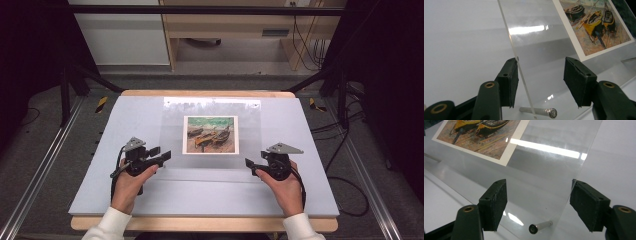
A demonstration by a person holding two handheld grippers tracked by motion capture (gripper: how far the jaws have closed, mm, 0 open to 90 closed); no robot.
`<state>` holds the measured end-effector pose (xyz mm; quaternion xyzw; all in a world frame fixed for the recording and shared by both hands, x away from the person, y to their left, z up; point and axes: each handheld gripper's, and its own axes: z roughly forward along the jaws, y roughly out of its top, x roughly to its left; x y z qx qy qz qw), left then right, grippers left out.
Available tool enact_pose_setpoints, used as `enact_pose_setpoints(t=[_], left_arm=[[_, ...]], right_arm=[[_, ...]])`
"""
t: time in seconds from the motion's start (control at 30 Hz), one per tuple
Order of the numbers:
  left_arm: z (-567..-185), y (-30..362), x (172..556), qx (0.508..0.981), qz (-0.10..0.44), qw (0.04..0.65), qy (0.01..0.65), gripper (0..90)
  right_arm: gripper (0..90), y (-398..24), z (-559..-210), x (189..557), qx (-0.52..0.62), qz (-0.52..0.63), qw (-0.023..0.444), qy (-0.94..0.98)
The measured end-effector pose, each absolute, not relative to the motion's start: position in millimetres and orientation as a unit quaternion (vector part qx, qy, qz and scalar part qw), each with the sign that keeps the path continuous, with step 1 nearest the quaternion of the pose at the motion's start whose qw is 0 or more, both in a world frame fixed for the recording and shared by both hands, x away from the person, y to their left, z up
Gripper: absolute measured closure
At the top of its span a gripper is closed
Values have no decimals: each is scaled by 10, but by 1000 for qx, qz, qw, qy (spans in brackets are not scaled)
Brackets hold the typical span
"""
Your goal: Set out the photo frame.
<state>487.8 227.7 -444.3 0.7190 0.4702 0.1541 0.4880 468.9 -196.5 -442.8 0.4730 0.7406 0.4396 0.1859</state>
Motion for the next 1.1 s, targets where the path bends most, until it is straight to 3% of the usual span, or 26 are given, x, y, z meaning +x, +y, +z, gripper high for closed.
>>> enact_pose_setpoints(t=[1.1], left_arm=[[-4414, 2306, 4643, 724, 175, 479, 464, 571]], right_arm=[[465, -1960, -4420, 4416, 461, 415, 230, 750]])
